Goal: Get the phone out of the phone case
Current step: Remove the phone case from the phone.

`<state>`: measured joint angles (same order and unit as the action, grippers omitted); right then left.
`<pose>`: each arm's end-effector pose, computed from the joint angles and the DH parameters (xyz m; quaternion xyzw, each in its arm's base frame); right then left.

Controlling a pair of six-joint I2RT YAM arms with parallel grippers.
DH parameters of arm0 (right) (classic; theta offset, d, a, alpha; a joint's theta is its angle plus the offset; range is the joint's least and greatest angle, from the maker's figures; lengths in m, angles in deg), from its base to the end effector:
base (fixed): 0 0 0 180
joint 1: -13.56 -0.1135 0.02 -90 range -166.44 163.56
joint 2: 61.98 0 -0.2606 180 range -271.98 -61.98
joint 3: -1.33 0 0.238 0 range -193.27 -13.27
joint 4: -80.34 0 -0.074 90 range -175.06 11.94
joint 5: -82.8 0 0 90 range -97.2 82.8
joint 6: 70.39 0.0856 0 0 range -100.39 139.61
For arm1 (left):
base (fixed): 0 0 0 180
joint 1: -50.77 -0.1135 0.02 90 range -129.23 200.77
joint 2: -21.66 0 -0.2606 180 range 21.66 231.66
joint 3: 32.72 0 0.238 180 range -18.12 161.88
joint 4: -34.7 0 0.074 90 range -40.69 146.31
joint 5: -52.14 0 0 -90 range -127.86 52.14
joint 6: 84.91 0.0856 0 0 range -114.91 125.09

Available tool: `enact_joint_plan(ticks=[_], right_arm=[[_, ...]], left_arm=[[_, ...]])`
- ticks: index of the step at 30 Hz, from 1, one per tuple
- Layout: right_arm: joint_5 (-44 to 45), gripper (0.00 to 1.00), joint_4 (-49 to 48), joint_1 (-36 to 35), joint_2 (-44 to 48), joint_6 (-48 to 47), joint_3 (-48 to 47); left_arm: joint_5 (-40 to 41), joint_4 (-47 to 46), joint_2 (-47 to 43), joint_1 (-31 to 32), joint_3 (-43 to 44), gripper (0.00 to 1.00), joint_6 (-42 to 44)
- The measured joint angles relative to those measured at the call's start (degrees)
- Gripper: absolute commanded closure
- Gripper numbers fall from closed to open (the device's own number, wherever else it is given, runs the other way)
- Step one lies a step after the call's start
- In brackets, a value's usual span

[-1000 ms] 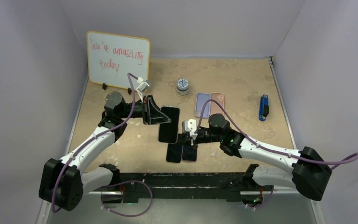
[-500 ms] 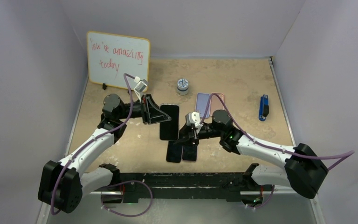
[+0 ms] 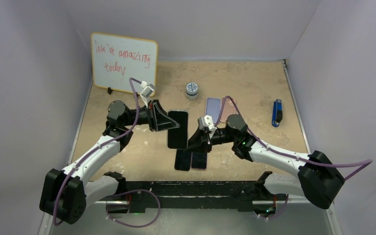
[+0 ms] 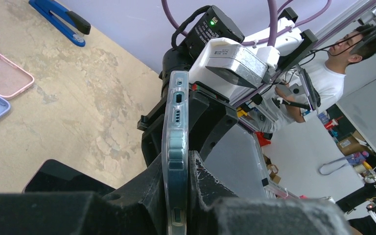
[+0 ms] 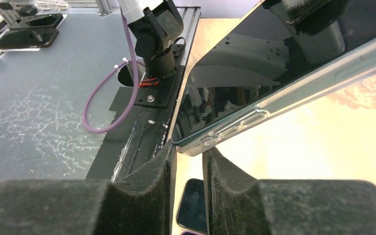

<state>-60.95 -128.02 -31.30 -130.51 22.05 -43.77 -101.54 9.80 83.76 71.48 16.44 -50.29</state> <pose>0.1407 0.2374 0.2721 -0.5287 0.4417 0.5436 0.4795 0.1969 -0.1565 0.3137 0.2319 0.6327 -0.6683 0.3151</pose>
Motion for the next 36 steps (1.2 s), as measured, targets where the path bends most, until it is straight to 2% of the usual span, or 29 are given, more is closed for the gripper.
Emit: enact_joint_plan(ticks=[5, 8, 16, 25, 36], right_arm=[[-0.42, 0.88, -0.04, 0.31, -0.07, 1.40, 0.02], [-0.52, 0.91, -0.68, 0.46, -0.09, 2.54, 0.04], [-1.20, 0.90, -3.82, 1.84, -0.20, 8.15, 1.14], [-1.20, 0.92, -7.30, 5.03, -2.60, 15.63, 1.92], [-0.68, 0.92, -13.27, 8.04, -3.98, 23.04, 3.78]], left_arm=[[-0.15, -3.13, -1.11, -0.02, -1.31, 1.00, -1.77], [-0.11, -5.35, -2.08, -0.07, -2.40, 1.00, -3.13], [2.47, -12.20, -2.73, 0.11, -5.77, 1.00, -7.87], [8.17, -17.09, -2.16, 1.90, -8.13, 1.00, -9.09], [14.73, -19.74, -1.20, 3.02, -10.16, 1.00, -10.64]])
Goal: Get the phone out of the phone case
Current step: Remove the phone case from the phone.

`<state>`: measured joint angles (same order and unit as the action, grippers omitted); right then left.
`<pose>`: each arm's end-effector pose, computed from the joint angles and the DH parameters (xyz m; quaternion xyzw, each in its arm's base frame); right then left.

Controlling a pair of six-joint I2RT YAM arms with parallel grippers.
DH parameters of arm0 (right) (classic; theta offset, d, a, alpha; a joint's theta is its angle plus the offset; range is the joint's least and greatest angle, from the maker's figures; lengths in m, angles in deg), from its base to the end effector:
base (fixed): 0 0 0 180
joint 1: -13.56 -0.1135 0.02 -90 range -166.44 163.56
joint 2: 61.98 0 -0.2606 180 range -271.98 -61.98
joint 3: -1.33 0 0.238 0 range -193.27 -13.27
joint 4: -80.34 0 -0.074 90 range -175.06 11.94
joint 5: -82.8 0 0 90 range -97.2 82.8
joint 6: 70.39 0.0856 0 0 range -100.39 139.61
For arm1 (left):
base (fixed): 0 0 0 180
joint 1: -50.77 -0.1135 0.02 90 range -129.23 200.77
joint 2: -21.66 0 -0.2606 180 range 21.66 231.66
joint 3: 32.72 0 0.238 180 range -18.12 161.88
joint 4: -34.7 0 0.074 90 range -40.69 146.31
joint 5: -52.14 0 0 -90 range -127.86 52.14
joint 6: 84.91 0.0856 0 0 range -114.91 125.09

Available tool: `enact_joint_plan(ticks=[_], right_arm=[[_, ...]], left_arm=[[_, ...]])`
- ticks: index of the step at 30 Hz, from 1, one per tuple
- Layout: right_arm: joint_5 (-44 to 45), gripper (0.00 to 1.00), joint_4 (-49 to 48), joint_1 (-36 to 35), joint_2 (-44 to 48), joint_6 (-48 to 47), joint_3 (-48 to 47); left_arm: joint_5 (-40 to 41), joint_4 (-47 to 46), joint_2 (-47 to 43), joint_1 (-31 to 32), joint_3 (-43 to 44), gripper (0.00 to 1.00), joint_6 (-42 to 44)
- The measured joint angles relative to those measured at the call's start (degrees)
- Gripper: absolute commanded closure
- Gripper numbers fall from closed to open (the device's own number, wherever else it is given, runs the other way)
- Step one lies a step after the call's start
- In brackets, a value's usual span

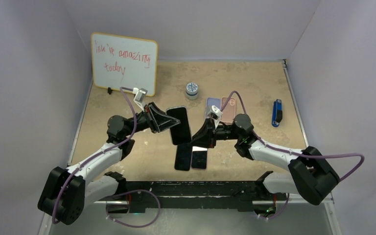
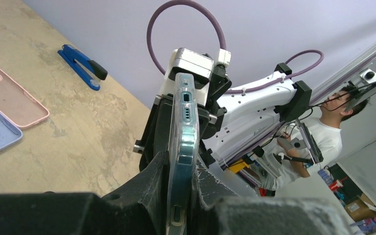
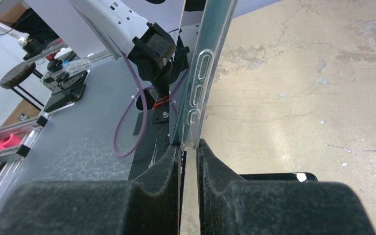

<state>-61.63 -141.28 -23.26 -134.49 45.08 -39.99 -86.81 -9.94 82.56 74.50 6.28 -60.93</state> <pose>0.1720 0.2158 0.2612 -0.4060 0.5315 0.6039 0.4335 0.1884 -0.1533 0.3028 0.1399 0.5946 -0.6973 0.3751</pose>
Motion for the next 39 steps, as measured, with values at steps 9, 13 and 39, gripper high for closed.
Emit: enact_joint_plan(ticks=[9, 13, 39], right_arm=[[3.34, 0.92, -3.26, 1.70, -1.79, 3.32, 1.90], [3.63, 0.91, -4.37, 2.19, -2.56, 4.46, 2.34], [2.73, 0.81, -15.63, 4.00, -7.41, 15.61, 4.52]], left_arm=[[3.32, -4.33, 1.07, 4.46, -1.38, 1.00, -3.93], [5.16, -6.49, 2.32, 5.57, -2.19, 1.00, -4.81], [8.85, -3.30, 10.36, 7.43, -3.10, 1.00, 0.09]])
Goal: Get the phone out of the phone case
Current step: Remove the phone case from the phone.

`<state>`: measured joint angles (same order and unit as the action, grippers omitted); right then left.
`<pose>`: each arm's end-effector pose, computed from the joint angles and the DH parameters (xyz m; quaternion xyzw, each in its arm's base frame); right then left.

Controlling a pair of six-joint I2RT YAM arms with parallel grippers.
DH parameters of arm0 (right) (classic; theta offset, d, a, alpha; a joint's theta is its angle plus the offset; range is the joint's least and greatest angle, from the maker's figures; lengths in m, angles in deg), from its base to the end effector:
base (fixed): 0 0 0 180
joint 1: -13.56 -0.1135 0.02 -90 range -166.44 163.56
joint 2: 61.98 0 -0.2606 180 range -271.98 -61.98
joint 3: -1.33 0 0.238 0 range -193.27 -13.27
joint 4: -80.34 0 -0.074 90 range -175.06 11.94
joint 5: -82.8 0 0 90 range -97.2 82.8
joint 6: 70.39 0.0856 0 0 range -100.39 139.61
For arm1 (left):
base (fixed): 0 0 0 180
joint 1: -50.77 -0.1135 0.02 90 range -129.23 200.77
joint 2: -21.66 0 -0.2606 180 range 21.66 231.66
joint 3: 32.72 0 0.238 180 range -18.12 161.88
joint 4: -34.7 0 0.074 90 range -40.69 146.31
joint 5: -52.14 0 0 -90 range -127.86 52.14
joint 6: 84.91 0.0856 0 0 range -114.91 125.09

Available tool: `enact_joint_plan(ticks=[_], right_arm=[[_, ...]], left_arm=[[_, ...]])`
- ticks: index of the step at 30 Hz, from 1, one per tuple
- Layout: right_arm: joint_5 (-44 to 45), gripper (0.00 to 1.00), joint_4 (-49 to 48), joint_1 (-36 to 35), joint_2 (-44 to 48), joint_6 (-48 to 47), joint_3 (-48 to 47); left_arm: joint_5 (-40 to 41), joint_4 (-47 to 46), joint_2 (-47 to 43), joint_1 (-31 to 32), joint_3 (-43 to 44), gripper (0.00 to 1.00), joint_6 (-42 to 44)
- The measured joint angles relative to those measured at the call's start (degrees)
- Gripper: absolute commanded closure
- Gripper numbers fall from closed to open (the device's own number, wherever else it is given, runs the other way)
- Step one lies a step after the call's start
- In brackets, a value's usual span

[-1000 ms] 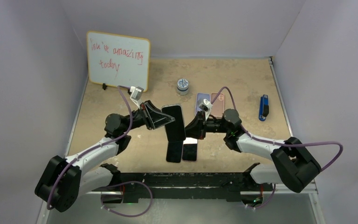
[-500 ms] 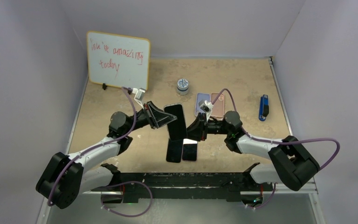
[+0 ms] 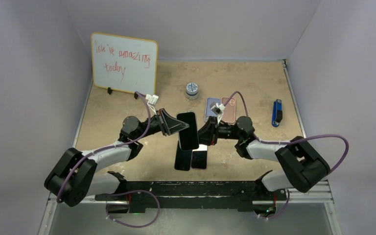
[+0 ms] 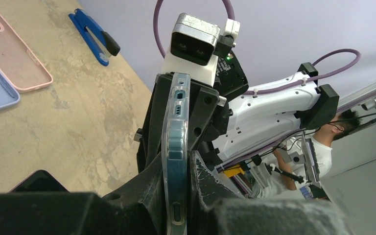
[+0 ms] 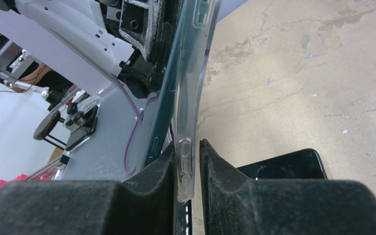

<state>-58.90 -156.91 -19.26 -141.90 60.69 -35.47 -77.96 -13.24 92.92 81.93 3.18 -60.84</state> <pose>0.1916 0.2035 0.2384 -0.3032 0.5766 0.6409 0.4061 0.1995 -0.1851 0.2529 0.0798 0.6406 -0.6913 0.3246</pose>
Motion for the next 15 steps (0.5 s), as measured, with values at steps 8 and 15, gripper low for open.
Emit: enact_joint_plan(ticks=[8, 15], right_arm=[[1.38, 1.00, -0.57, 1.88, -3.91, 2.99, 0.00], [5.14, 1.00, -0.85, 2.54, -7.89, 5.90, -0.31]], left_arm=[[-0.83, 7.15, 6.62, -1.16, 6.40, 0.96, 1.81], [-2.21, 16.44, 11.15, -3.74, 11.85, 0.73, 4.59]])
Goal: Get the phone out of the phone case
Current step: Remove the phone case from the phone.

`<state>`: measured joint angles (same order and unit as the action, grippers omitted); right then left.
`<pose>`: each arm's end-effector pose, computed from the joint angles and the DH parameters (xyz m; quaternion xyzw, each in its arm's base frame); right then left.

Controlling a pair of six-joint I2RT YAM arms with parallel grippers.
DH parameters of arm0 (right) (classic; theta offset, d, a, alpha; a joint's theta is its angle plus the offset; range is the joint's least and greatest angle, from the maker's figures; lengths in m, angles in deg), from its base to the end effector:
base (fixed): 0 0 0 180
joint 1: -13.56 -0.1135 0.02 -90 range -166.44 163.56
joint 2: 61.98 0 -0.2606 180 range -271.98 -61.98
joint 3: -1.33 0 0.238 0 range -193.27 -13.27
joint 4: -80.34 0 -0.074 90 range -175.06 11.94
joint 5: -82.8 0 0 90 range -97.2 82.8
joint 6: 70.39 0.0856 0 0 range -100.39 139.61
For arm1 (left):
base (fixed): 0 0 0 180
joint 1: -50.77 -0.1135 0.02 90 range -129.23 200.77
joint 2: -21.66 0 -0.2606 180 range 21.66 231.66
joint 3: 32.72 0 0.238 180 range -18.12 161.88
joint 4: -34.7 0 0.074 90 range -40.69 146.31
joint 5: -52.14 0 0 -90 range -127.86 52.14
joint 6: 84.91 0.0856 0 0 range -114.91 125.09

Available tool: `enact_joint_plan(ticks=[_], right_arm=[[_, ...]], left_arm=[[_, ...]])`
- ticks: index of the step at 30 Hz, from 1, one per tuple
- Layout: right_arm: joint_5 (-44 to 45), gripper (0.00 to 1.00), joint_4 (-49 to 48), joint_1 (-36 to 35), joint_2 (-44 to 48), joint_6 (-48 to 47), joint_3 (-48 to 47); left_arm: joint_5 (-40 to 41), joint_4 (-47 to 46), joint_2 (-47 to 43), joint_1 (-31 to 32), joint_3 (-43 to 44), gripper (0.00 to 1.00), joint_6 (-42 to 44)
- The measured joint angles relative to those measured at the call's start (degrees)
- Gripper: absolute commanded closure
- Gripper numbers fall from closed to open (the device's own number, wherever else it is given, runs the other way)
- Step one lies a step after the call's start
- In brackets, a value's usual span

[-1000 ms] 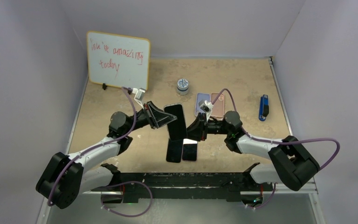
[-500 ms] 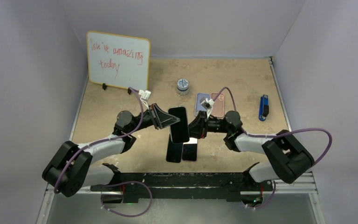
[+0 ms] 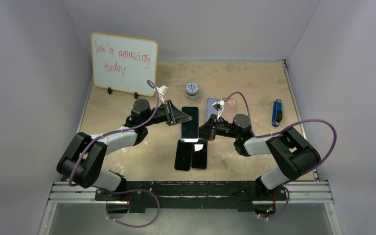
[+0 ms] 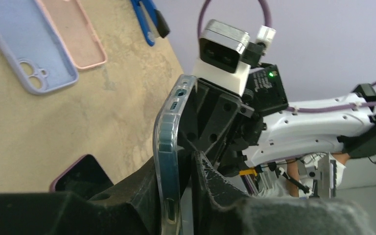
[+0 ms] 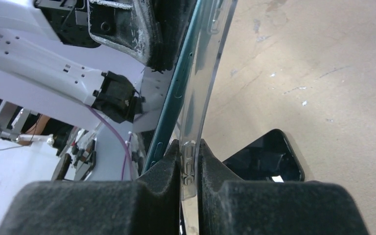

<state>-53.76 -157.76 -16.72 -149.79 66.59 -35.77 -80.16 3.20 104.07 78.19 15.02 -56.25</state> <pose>0.2213 0.2012 0.2068 -0.2057 0.6430 0.6346 0.3762 0.2561 -0.1978 0.2288 0.0396 0.7203 -0.6356 0.2748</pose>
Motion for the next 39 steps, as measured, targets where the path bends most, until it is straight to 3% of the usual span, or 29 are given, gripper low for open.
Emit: enact_joint_plan(ticks=[9, 17, 23, 30, 39], right_arm=[[4.35, 1.00, 6.05, 0.11, -2.45, 0.28, -2.67], [7.17, 1.00, 8.46, 0.63, -4.28, 0.09, -4.22], [8.31, 1.00, 10.75, 0.83, -6.32, -0.02, -5.38], [8.55, 1.00, 13.05, 1.27, -7.76, 0.59, -6.51], [8.22, 1.00, 13.77, 2.29, -10.84, 3.69, -7.61]], left_arm=[[4.35, 14.10, 2.34, -2.91, 3.45, 0.50, 5.95], [12.87, 28.48, 2.08, -3.30, 8.61, 0.38, 14.14], [23.47, 38.53, -3.72, -2.45, 9.77, 0.34, 19.19], [41.48, 50.16, -8.81, 11.39, 15.76, 0.28, 27.21], [62.95, 56.46, -10.08, 26.32, 16.68, 0.27, 37.18]])
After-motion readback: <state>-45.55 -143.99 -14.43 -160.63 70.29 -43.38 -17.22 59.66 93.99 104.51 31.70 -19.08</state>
